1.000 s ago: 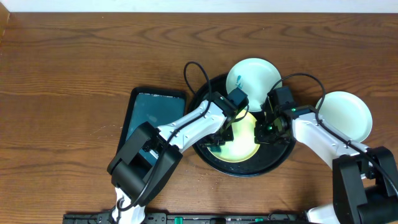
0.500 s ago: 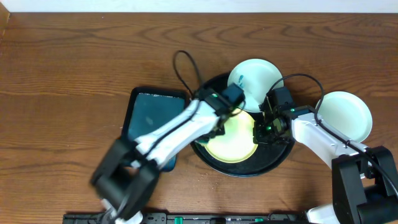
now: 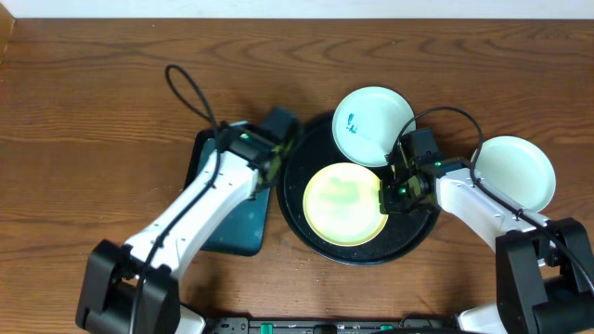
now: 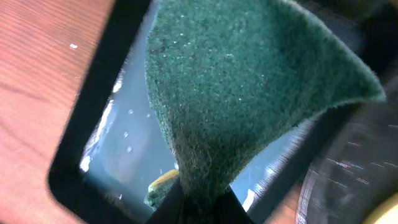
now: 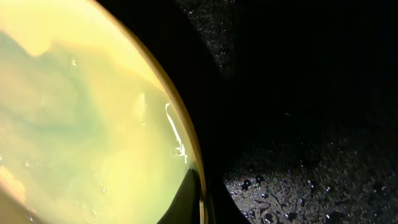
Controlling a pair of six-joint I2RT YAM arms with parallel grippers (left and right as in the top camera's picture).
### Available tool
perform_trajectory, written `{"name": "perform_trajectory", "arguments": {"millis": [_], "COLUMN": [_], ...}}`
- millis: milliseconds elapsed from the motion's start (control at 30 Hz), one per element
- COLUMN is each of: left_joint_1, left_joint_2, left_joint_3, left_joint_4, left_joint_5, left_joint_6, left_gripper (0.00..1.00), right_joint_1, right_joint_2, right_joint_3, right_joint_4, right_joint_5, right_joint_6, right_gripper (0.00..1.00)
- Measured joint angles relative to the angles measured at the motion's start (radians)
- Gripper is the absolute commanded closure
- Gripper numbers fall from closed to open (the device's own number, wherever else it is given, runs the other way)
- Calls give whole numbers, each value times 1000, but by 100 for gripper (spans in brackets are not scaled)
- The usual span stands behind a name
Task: Clean dirty plates on tray and stack at the side
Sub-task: 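Return the sponge to the sink tray with the left gripper, then lift the yellow plate with the right gripper and flip it over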
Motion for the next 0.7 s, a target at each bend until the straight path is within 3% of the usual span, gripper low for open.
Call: {"name": "perform_trajectory", "arguments": {"millis": [133,267,467,700], "left_joint_1": [82,151,185,188], "left_joint_2": [7,7,-65,-273], "left_joint_3": [-105,-127,-127,-127], "left_joint_4": [102,97,57,23], "left_joint_5": [107,197,246,262], "left_joint_6": [83,146,203,213], "left_gripper": [87,72,34,24], "right_joint_1": [0,13,79,176], "right_joint_2": [-21,-130,-363,-509], "right_joint_3": [5,4,6,8], "right_joint_4": [-53,-117,-129,-94], "right_joint_5": [26,110,305,500], "right_joint_6": [-17,-27,-43,-76], "right_gripper": [99,99,99,99]}}
